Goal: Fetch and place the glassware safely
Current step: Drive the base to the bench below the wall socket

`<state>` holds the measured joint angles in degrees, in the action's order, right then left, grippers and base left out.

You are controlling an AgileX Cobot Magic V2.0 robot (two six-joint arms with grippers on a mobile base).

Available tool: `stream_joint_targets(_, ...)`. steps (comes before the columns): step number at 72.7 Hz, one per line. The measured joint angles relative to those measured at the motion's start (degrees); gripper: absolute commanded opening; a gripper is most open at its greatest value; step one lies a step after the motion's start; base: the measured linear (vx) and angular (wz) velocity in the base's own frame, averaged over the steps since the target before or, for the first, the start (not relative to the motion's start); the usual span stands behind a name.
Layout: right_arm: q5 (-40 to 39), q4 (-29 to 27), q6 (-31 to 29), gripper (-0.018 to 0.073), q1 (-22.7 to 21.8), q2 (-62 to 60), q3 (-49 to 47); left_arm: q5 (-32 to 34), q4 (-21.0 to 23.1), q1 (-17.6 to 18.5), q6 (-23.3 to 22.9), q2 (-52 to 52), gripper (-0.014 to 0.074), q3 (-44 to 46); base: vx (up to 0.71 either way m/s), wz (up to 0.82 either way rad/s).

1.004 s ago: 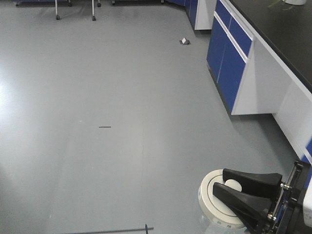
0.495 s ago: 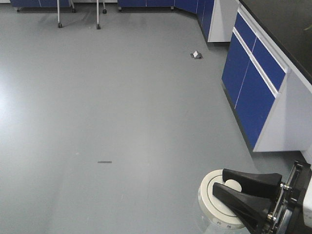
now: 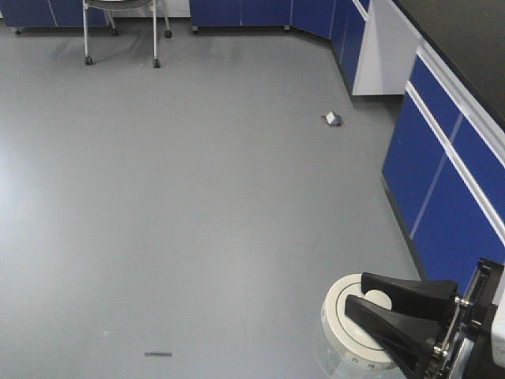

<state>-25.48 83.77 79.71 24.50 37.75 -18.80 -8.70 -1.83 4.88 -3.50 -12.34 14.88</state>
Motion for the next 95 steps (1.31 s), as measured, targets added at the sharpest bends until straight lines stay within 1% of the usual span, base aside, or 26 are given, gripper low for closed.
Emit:
stream_joint_targets(34,-0.1,0.0,0.0,-0.0001,0.0,0.0,0.0,0.1,0.0,0.0,0.0,0.0,-0.0007,0.0,0.65,0.15)
stream_joint_targets(95,-0.1,0.1,0.0,-0.0001,0.0,0.0,0.0,0.1,0.0,0.0,0.0,0.0,-0.0007,0.0,0.66,-0.03)
